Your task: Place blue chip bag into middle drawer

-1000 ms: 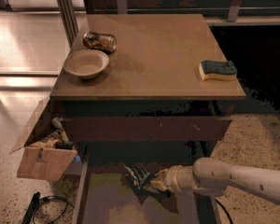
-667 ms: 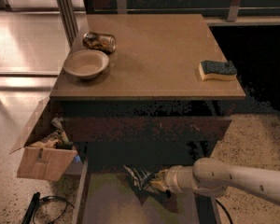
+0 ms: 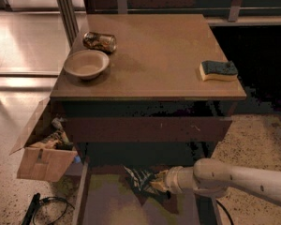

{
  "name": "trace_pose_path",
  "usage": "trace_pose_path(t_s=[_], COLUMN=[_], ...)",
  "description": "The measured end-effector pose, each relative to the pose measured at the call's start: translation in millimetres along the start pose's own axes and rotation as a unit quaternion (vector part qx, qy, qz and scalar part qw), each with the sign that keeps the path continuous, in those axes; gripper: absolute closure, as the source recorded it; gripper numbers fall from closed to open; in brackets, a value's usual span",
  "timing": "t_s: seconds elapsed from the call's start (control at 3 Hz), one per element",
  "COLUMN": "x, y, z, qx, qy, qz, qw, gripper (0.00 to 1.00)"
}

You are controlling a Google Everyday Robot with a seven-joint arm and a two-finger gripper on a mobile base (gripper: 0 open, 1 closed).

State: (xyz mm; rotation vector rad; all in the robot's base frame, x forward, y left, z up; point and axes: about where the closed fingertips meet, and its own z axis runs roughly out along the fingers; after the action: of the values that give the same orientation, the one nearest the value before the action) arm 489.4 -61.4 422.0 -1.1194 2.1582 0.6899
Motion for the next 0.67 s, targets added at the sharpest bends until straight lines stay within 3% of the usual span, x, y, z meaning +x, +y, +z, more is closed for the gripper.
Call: trace_pose_path(t_s=[0.67], x=[0.0], y=[0.0], z=[0.0], qx=[0.0], qy=[0.0], qz=[0.0], qw=[1.0], gripper=[0.13])
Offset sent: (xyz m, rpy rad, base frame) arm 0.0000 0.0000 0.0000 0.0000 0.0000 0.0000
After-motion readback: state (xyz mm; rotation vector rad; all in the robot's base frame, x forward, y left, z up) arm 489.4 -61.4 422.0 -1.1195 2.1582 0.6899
